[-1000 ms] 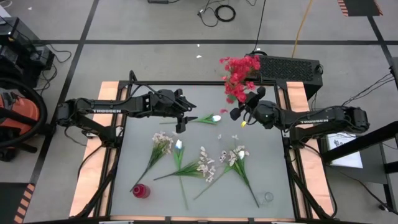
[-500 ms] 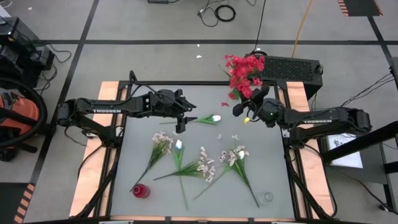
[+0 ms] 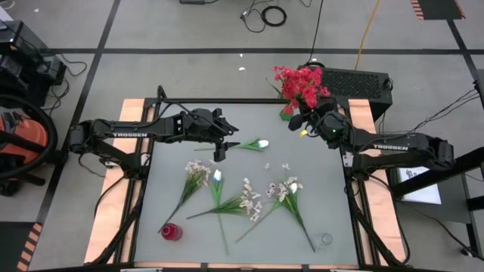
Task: Sort flowers into vase by color
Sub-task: Put the red flowers into the green vase
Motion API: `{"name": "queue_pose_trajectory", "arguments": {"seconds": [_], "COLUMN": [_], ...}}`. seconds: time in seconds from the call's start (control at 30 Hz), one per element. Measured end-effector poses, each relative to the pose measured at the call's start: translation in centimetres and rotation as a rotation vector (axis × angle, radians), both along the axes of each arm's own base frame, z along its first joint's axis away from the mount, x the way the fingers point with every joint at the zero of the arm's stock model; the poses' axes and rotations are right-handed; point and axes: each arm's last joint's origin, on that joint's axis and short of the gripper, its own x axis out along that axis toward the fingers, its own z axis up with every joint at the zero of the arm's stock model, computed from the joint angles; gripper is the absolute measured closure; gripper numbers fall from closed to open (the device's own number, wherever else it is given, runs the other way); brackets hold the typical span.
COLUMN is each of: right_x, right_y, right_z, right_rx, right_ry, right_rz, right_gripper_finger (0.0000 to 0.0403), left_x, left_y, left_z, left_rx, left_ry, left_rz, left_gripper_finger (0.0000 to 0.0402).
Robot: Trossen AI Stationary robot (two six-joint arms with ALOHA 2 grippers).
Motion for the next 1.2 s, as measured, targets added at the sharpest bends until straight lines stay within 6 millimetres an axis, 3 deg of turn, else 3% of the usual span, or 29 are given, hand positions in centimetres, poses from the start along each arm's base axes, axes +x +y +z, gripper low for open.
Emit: {"name": "queue_pose_trajectory", "arguments": {"seconds": [0.6, 0.93, 1.2], "right_x": [0.6, -0.2, -2.5], "right_y": [-2.2, -1.9, -0.9], "right_z": [-2.1, -2.5, -1.9], "right_rx": [0.117, 0.170, 0.215], "right_ry": [0.029, 0.098, 0.138], "right_rz": [0.010, 0.021, 0.013], "right_gripper_finger": [0.0386, 0.0299, 0.0192], "left_x": [0.0, -0.1, -0.2], "left_y": [0.0, 0.0, 0.0], "left_z": [0.0, -0.3, -0.3], "left_rx": [-0.001, -0.007, -0.009], "left_ry": [0.002, 0.032, 0.039], "left_rz": [-0.002, -0.002, -0.002], "left_gripper_finger": [0.0155, 0.0155, 0.0155]}}
